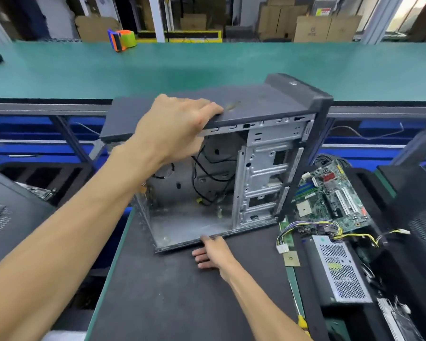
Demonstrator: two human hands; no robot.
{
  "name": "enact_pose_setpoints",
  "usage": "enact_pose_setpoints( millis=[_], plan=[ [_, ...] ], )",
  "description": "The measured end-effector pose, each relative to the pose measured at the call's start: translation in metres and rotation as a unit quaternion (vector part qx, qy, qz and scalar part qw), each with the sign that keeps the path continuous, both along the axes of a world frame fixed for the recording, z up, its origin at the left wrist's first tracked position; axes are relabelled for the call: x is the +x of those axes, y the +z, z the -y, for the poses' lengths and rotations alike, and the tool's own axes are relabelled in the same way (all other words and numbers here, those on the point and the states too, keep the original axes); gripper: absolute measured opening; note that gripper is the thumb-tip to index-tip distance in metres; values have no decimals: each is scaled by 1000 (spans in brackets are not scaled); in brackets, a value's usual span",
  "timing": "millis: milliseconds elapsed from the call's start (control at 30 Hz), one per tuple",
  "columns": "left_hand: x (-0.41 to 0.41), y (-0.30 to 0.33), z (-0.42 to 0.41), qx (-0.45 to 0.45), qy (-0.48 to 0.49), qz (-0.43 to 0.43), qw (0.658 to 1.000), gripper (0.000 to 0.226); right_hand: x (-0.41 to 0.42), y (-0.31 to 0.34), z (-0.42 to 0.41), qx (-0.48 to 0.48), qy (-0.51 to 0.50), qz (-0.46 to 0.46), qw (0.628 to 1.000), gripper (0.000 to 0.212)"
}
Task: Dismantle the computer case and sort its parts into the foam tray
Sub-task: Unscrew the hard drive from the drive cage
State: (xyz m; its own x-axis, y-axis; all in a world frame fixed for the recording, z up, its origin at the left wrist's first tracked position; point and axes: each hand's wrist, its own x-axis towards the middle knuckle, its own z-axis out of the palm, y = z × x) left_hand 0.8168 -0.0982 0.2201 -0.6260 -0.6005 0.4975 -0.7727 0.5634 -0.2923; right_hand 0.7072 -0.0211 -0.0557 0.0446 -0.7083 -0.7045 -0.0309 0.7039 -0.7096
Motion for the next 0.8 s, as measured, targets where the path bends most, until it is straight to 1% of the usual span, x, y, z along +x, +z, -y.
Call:
enact_pose_setpoints(
  millis=[67, 133, 200, 233, 333, 367, 400, 433, 467, 500, 533, 600, 633, 667, 700, 733, 767, 800],
  plan=[
    [13, -7, -3, -1, -27, -42, 999, 47, 8, 4, 10, -16, 30, -19, 999, 27],
    [27, -18, -7, 5, -22, -75, 997, 51, 14, 12, 25, -60, 46, -31, 997, 23],
    [35, -25, -9, 16, -17, -112, 993, 52, 16, 30, 45, -105, 44, -27, 993, 28],
    [36, -27, -9, 19, -18, -122, 992, 52, 15, 41, 54, -113, 50, -20, 992, 31],
    [37, -26, -8, 35, -20, -122, 992, 50, 3, 61, 64, -91, 104, 6, 990, 32],
    [38, -26, -8, 36, -24, -117, 992, 48, -4, 63, 61, -86, 125, 2, 988, 31],
    [38, -28, -7, 23, -31, -106, 994, 45, -11, 62, 58, -84, 146, -6, 986, 28],
    [38, -32, -8, -5, -40, -96, 995, 42, -19, 58, 54, -75, 164, -15, 984, 26],
    [37, -38, -10, -41, -53, -104, 992, 38, -28, 53, 48, -57, 182, -23, 981, 26],
    [37, -45, -14, -79, -64, -136, 985, 35, -40, 47, 44, -29, 203, -37, 978, 28],
    [37, -54, -19, -110, -74, -191, 973, 33, -53, 40, 39, 3, 225, -59, 973, 31],
    [42, -80, -34, -158, -72, -323, 930, 29, -83, 28, 29, 72, 262, -128, 954, 34],
    [48, -95, -41, -173, -52, -388, 904, 27, -100, 23, 23, 101, 266, -164, 944, 36],
    [55, -113, -47, -175, -22, -449, 876, 25, -117, 18, 18, 122, 257, -198, 938, 37],
    [63, -130, -51, -160, 23, -508, 846, 22, -135, 14, 13, 129, 226, -232, 937, 38],
    [72, -148, -52, -125, 88, -570, 807, 19, -152, 11, 10, 118, 174, -263, 942, 38],
    [81, -167, -50, -70, 170, -633, 752, 17, -169, 9, 9, 85, 114, -295, 945, 38],
    [88, -183, -48, 14, 252, -697, 672, 20, -181, 7, 9, 36, 55, -331, 941, 38]
  ],
)
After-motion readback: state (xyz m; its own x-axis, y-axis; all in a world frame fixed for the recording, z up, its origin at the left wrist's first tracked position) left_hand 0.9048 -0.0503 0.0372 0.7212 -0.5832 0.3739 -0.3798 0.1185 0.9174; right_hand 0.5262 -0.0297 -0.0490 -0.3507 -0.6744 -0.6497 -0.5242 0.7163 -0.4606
